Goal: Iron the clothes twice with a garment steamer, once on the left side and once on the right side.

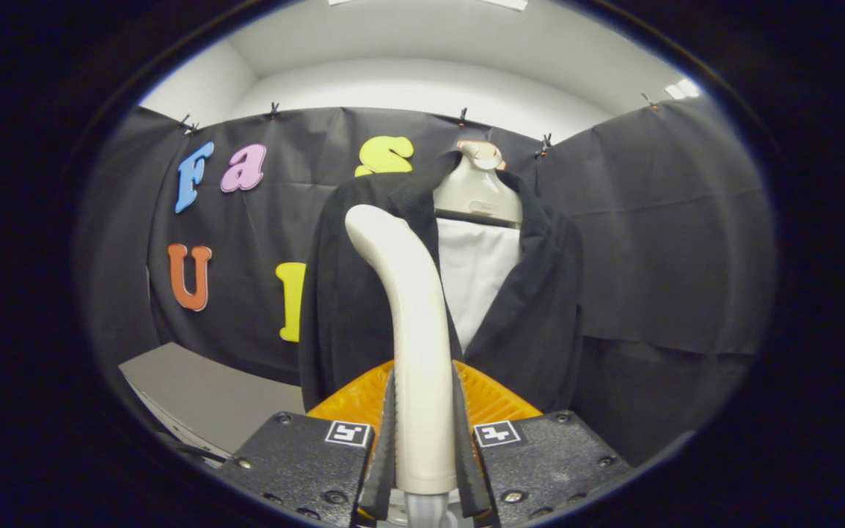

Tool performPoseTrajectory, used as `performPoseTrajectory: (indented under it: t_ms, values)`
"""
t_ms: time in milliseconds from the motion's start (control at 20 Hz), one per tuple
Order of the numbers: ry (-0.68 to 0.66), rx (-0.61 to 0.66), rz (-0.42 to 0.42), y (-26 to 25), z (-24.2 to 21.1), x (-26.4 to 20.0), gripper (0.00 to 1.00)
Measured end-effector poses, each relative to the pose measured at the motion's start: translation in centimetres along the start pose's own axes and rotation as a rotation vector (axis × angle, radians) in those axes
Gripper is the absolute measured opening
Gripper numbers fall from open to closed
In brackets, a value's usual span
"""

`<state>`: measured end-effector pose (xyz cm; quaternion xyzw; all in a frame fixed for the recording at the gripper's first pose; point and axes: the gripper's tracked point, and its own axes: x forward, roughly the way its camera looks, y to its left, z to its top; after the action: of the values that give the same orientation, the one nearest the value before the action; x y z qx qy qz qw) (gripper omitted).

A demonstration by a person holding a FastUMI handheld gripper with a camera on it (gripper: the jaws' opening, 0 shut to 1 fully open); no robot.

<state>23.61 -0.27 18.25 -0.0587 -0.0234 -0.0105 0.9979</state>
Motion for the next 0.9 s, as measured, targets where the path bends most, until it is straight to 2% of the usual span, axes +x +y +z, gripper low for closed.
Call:
performPoseTrajectory:
  t_ms: [900]
  values:
    - [0.174,-0.009,-0.032,-2.2,-9.7,-0.9,0.38]
